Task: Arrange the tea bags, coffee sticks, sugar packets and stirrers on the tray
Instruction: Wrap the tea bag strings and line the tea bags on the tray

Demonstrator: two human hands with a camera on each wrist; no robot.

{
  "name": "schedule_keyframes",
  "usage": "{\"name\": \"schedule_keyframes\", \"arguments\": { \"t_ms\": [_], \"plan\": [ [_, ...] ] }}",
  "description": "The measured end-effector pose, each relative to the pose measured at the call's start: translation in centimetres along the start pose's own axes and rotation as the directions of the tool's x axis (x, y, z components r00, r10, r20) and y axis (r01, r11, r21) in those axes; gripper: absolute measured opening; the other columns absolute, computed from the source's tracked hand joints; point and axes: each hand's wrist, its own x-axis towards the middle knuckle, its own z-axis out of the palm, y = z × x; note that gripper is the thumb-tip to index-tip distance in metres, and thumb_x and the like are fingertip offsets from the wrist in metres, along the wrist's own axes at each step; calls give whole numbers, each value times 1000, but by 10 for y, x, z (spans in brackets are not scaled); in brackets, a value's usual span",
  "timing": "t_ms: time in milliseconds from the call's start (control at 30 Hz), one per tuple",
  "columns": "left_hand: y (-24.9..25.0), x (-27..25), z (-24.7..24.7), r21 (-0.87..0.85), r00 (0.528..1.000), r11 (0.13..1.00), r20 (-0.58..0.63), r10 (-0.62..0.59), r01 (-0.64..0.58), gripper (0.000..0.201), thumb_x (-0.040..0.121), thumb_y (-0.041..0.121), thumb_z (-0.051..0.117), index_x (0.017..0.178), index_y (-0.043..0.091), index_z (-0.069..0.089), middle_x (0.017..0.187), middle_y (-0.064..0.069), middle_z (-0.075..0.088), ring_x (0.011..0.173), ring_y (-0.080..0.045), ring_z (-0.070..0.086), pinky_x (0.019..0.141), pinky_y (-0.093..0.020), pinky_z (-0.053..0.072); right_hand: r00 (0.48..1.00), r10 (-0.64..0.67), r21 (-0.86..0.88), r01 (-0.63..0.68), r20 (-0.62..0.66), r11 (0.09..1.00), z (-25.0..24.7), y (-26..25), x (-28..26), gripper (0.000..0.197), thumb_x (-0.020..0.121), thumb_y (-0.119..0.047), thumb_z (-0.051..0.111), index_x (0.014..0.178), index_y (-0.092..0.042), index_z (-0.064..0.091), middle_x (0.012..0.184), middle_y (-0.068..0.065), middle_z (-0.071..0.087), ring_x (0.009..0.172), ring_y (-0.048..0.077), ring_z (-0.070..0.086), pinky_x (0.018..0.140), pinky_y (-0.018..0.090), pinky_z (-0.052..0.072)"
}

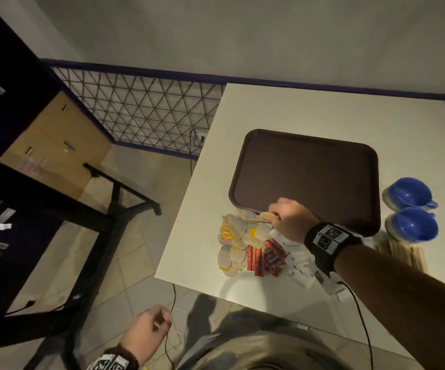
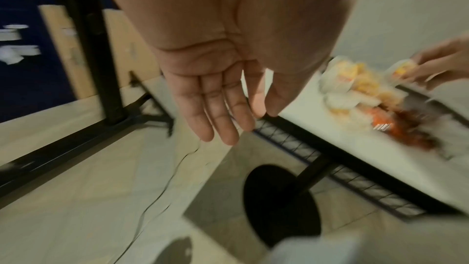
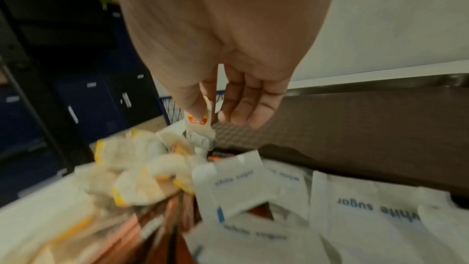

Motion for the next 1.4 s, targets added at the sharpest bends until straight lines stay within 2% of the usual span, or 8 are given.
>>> {"name": "schedule_keyframes", "arguments": {
  "t_ms": [167,267,467,700,933,1033,1233,1400],
  "plan": [
    [109,30,-72,10,891,909,-193,411,-417,10,96,24,63,91,32,66,84,13,68,76,-4,64,70,-28,56,1000,28,159,-28,5,987,-52,-12,-11,30,89,-19,60,61,-9,55,57,4,52,49,22,48,46,37,45],
    [187,41,-94,-105,773,780,-267,576,-617,10,96,18,65,96,28,68,95,15,67,89,-7,65,71,-19,53,986,117,265,-145,118,953,-80,-17,-24,34,92,-38,65,68,-14,61,65,2,59,56,11,50,55,24,40],
    [289,67,-73,-264,680,643,-72,730,-719,22,96,29,67,118,25,67,113,7,67,107,-8,64,94,-37,56,991,84,384,-118,105,916,-109,-8,-34,26,92,-34,69,79,-11,68,71,0,64,67,15,58,56,21,41],
    [312,110,-41,-301,554,516,-50,831,-802,24,92,34,67,87,11,67,84,-16,70,79,-37,66,75,-53,55,995,78,412,-93,55,906,-95,29,-27,10,90,-27,73,85,-19,76,67,-11,67,60,-1,62,56,13,45],
    [314,139,-26,-365,531,472,-73,844,-802,18,92,14,71,94,-5,71,75,-8,69,62,-1,57,60,-11,44,997,57,543,-75,48,836,-82,44,-17,16,81,-36,75,85,-21,77,72,0,75,64,9,70,63,22,58],
    [312,132,-23,-329,519,466,-90,850,-821,16,91,12,71,95,-3,72,73,-3,70,57,3,59,56,-7,43,999,35,545,-42,22,837,-77,39,-24,15,84,-31,77,86,-16,77,68,5,72,66,18,69,71,38,58],
    [300,96,-10,-310,435,365,-197,879,-878,24,84,27,81,91,4,76,90,-21,76,79,-23,66,83,-50,54,991,94,557,-25,-96,830,-78,9,-70,20,88,-14,77,96,3,72,89,27,72,70,22,63,66,37,49],
    [287,48,-2,-285,398,333,-207,894,-899,31,82,25,77,94,-3,74,94,-27,75,92,-51,69,92,-65,52,986,96,493,-18,-134,870,-88,-23,-110,17,89,-12,77,96,2,71,71,8,69,64,16,62,71,41,52]
  ]
}}
